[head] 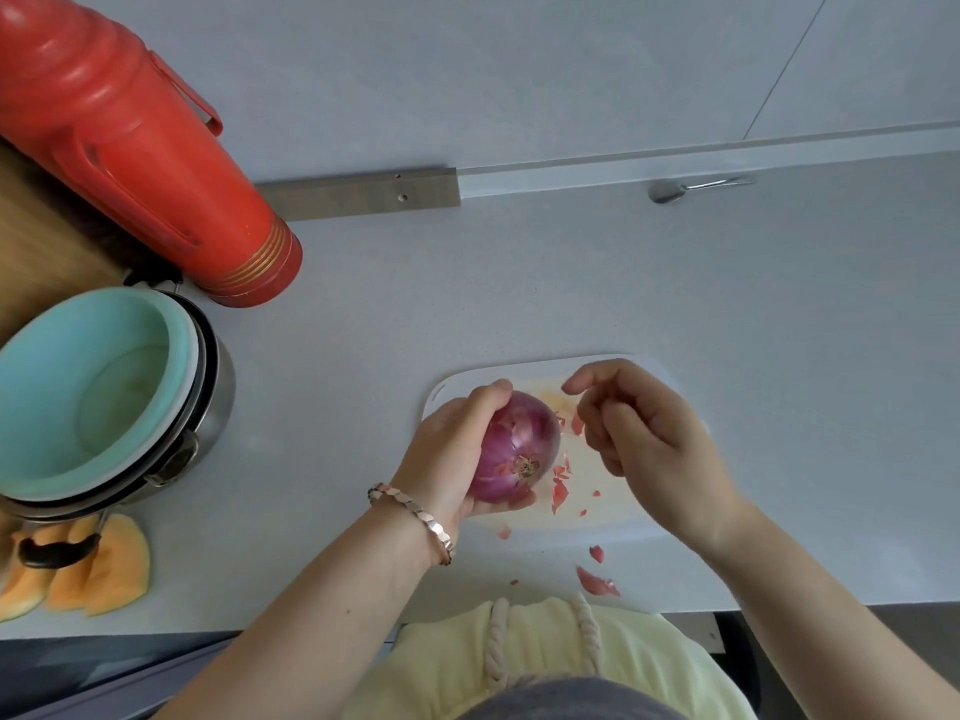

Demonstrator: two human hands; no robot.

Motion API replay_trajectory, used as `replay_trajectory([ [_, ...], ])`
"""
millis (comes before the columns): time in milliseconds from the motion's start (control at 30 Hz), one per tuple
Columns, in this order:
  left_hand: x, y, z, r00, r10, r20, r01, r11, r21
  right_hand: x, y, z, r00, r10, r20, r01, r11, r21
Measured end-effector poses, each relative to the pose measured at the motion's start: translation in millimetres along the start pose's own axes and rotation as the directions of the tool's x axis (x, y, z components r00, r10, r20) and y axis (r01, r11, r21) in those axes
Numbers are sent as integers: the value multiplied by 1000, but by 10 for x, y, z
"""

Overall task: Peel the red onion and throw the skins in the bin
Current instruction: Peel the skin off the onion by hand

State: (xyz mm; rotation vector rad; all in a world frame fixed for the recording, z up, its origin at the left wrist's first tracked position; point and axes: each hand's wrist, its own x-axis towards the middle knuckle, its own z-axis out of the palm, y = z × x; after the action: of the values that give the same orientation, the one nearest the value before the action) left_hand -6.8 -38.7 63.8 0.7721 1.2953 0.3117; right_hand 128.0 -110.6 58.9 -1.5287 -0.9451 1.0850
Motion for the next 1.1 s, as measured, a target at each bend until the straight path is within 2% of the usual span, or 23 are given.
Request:
replay_trajectory([
  [67, -7, 5, 2, 999, 49, -15, -48, 998, 47, -22, -62, 20, 996, -85, 16, 86, 983, -160],
  [167, -27, 28, 4, 993, 116, 8, -117, 988, 97, -29, -116, 53, 967, -252, 48, 255, 920, -298],
  [300, -53, 57, 22, 986, 164, 21, -165, 975, 146, 8, -64, 63, 936, -348, 59, 339, 839, -425],
  [433, -75, 61, 31, 970, 240, -29, -230, 954, 192, -4, -65, 67, 926, -375, 48, 356, 823, -442],
  [600, -99, 51, 53, 965, 255, -63, -238, 950, 201, -34, -72, 87, 907, -418, 47, 390, 794, -466],
  [1000, -75, -6, 31, 979, 182, -95, -158, 963, 216, -68, -59, 118, 875, -479, 68, 433, 712, -553],
  [1100, -88, -3, 28, 976, 193, -103, -168, 962, 216, -47, -59, 96, 891, -450, 64, 413, 741, -530],
])
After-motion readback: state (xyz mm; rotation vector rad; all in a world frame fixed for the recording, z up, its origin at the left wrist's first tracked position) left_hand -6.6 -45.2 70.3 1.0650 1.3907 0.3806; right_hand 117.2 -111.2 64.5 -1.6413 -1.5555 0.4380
